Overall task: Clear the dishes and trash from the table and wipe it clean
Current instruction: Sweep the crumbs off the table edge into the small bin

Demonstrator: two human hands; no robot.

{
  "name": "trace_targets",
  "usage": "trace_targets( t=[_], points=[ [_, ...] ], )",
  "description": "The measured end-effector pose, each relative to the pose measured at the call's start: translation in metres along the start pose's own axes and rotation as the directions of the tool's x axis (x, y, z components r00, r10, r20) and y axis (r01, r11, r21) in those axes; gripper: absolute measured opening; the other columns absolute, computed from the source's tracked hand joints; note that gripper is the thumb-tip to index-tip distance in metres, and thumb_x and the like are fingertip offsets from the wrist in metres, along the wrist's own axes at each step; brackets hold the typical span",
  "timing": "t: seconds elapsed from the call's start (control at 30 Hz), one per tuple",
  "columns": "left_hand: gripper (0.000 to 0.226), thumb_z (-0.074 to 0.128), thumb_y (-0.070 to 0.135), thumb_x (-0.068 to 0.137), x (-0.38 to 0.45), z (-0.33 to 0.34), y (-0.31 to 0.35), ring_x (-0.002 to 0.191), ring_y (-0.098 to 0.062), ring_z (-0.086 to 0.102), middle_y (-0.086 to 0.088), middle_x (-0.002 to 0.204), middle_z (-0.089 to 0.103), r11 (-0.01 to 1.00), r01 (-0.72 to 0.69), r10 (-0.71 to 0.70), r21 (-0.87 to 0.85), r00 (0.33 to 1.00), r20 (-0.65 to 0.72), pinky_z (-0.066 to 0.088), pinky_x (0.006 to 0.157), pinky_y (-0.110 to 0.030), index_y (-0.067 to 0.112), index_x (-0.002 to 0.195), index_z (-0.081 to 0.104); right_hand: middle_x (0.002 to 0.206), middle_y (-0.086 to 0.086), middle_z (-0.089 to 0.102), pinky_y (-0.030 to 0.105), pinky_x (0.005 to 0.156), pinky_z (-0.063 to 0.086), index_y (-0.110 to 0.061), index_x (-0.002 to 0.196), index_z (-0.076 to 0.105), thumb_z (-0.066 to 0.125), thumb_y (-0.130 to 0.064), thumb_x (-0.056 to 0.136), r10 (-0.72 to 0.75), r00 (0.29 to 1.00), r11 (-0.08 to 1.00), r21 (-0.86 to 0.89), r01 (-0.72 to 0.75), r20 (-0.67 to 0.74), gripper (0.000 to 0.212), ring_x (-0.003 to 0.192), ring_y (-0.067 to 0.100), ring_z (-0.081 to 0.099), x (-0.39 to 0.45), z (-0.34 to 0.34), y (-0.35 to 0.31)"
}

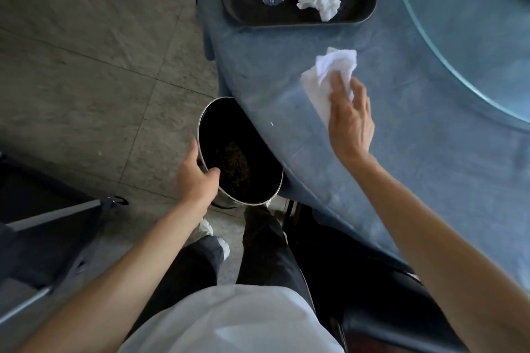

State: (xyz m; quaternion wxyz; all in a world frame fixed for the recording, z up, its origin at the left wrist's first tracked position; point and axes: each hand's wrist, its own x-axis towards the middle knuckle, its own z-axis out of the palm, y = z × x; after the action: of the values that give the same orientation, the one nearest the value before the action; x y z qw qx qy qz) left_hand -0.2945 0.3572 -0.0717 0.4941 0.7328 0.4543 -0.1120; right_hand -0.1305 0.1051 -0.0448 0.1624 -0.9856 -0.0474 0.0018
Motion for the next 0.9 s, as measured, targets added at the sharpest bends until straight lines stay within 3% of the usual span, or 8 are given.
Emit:
trace_targets(
  t=[0.1,0.17,0.3,0.4,0.47,0.67,0.8,0.9],
  points=[
    [0.091,0.063,0.000,0.082,-0.003,0.001,-0.002,0.101,-0.021,0.070,0.013,0.122,0.061,1.000,0.015,-0.015,-0.015,1.000,-0.003,0.063,0.080,-0.048,0.045,0.154,0.029,0.150,-0.003,0.038,0.042,0.076,0.043,-0.040,0.151,0.030,0.049,-0.014,0.101,0.141,0.989,0.988,-0.074,-0.138,0.036,0.059,0.123,0.031,0.048,0.023,0.009,0.023],
    [0.090,0.062,-0.002,0.084,-0.004,0.001,-0.001,0.101,-0.020,0.069,0.011,0.123,0.060,0.999,0.022,-0.023,-0.038,1.000,-0.004,0.063,0.081,-0.049,0.043,0.154,0.029,0.150,0.002,0.038,0.047,0.078,0.049,-0.037,0.155,0.028,0.050,-0.010,0.100,0.131,0.988,0.984,-0.135,-0.119,0.083,0.065,0.119,0.034,0.049,0.014,0.025,0.015],
    [0.090,0.061,-0.004,0.088,-0.007,0.000,-0.002,0.082,-0.007,0.065,0.007,0.134,0.059,0.994,0.083,-0.083,-0.070,0.997,0.001,0.064,0.065,-0.047,0.045,0.155,0.027,0.155,0.009,0.040,0.047,0.077,0.051,-0.026,0.161,0.033,0.057,-0.005,0.092,-0.145,0.978,0.979,-0.119,0.164,0.153,0.076,0.112,0.037,0.054,-0.044,0.061,-0.043],
    [0.090,0.061,-0.003,0.085,-0.009,-0.005,-0.008,0.096,-0.016,0.071,0.009,0.129,0.066,0.994,0.074,-0.073,-0.083,0.997,0.016,0.064,0.069,-0.049,0.051,0.150,0.032,0.144,0.005,0.036,0.040,0.062,0.053,-0.016,0.150,0.051,0.072,-0.005,0.081,-0.425,0.886,0.898,-0.032,0.438,0.186,0.072,0.092,0.030,0.058,-0.093,0.080,-0.080],
    [0.088,0.060,-0.003,0.083,-0.009,-0.010,-0.012,0.100,-0.018,0.072,0.011,0.118,0.071,0.993,0.073,-0.072,-0.088,0.997,0.015,0.064,0.073,-0.049,0.054,0.146,0.036,0.142,0.002,0.035,0.040,0.062,0.055,-0.015,0.147,0.053,0.072,-0.007,0.082,-0.475,0.857,0.877,0.031,0.479,0.198,0.068,0.089,0.027,0.057,-0.108,0.080,-0.087],
    [0.087,0.060,-0.006,0.086,-0.009,-0.020,-0.011,0.099,-0.019,0.070,0.010,0.120,0.067,0.996,0.068,-0.067,-0.062,0.998,0.011,0.064,0.070,-0.050,0.059,0.140,0.040,0.147,0.005,0.051,0.037,0.064,0.051,-0.026,0.152,0.050,0.061,-0.011,0.096,-0.298,0.954,0.951,0.096,0.293,0.036,0.059,0.103,0.032,0.059,-0.060,0.033,-0.068],
    [0.087,0.062,-0.005,0.087,-0.005,-0.024,-0.012,0.095,-0.020,0.069,0.008,0.121,0.064,0.991,0.114,-0.115,-0.071,0.993,-0.003,0.064,0.061,-0.042,0.050,0.150,0.035,0.153,-0.002,0.041,0.046,0.073,0.055,-0.035,0.155,0.039,0.047,-0.011,0.101,0.009,0.996,0.998,0.058,-0.014,0.087,0.060,0.115,0.030,0.050,-0.010,0.033,-0.046],
    [0.088,0.062,-0.006,0.087,-0.006,-0.025,-0.014,0.091,-0.015,0.069,0.009,0.122,0.065,0.984,0.140,-0.141,-0.107,0.990,-0.005,0.063,0.060,-0.040,0.047,0.151,0.034,0.152,-0.005,0.035,0.044,0.078,0.052,-0.038,0.158,0.026,0.050,-0.009,0.098,0.041,0.987,0.997,-0.069,-0.030,0.154,0.071,0.108,0.029,0.049,-0.024,0.048,-0.062]
  ],
)
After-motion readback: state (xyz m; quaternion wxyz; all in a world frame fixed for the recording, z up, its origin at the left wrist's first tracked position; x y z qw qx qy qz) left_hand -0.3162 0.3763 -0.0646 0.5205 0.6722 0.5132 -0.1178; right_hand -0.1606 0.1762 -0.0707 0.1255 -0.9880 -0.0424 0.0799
